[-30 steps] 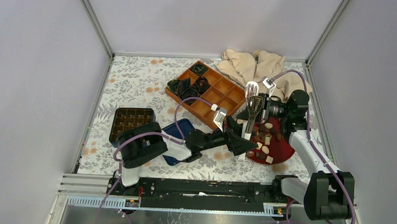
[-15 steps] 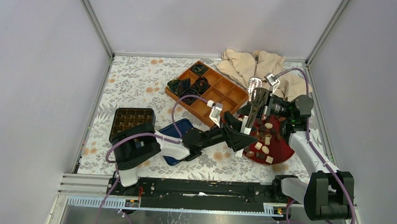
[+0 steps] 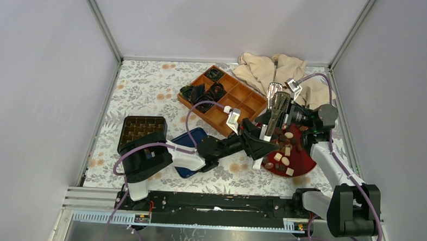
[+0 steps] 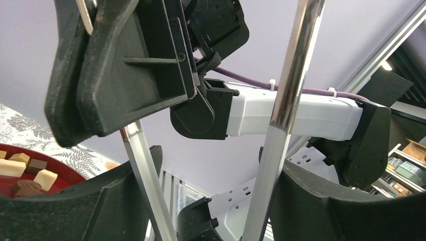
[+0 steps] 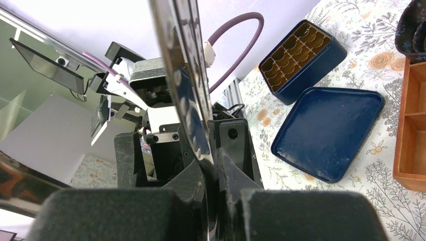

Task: Pack the chocolate
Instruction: Pick up the clamp from the center of the board.

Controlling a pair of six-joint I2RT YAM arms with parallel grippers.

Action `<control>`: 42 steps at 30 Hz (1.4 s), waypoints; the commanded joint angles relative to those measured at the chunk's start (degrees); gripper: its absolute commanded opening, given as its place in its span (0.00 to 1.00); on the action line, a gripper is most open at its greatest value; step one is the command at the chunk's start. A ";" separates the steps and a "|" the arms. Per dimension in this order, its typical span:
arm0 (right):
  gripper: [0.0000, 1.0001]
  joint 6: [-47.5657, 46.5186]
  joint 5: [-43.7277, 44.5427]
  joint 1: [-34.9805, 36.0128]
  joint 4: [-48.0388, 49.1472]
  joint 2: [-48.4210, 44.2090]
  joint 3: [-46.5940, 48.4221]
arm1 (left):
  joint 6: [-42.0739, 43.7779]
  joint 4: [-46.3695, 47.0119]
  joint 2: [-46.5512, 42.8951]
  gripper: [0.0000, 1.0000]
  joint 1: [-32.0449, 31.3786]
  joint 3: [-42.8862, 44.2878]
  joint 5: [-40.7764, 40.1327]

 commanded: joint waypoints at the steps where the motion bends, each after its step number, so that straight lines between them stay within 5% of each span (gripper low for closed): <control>1: 0.02 -0.95 0.99 -0.14 2.63 -0.95 -0.20 | 0.03 5.68 -1.20 0.74 -0.26 2.21 -0.75; 7: 0.19 -2.49 0.54 -0.59 1.17 -1.37 0.46 | 0.06 5.73 -1.33 0.58 -0.11 0.98 -0.41; 15: 0.60 -8.36 -2.22 -3.07 -2.62 -3.42 2.05 | 2.07 5.64 -5.16 0.57 0.65 -4.93 -0.71; 22: 0.69 -18.26 -5.00 -3.65 -12.50 -4.69 3.38 | -0.56 5.55 -8.63 0.55 2.69 -8.76 1.17; 26: 0.88 -24.41 -8.35 -7.37 -19.20 -6.54 5.29 | -6.98 5.55 -10.22 0.54 5.85 -11.95 4.28; 33: 0.89 -35.58 -8.10 -7.90 -32.36 -6.61 7.74 | -12.51 5.05 -12.63 0.49 9.59 -16.32 11.42; 38: 0.89 -55.33 -4.68 -10.57 -56.68 -6.06 13.41 | -15.68 3.09 -15.97 0.45 14.47 -23.24 14.39; 42: 0.89 -57.25 -2.40 -11.95 -59.57 -6.18 13.13 | -8.19 -18.59 -23.80 0.45 15.61 -22.62 14.73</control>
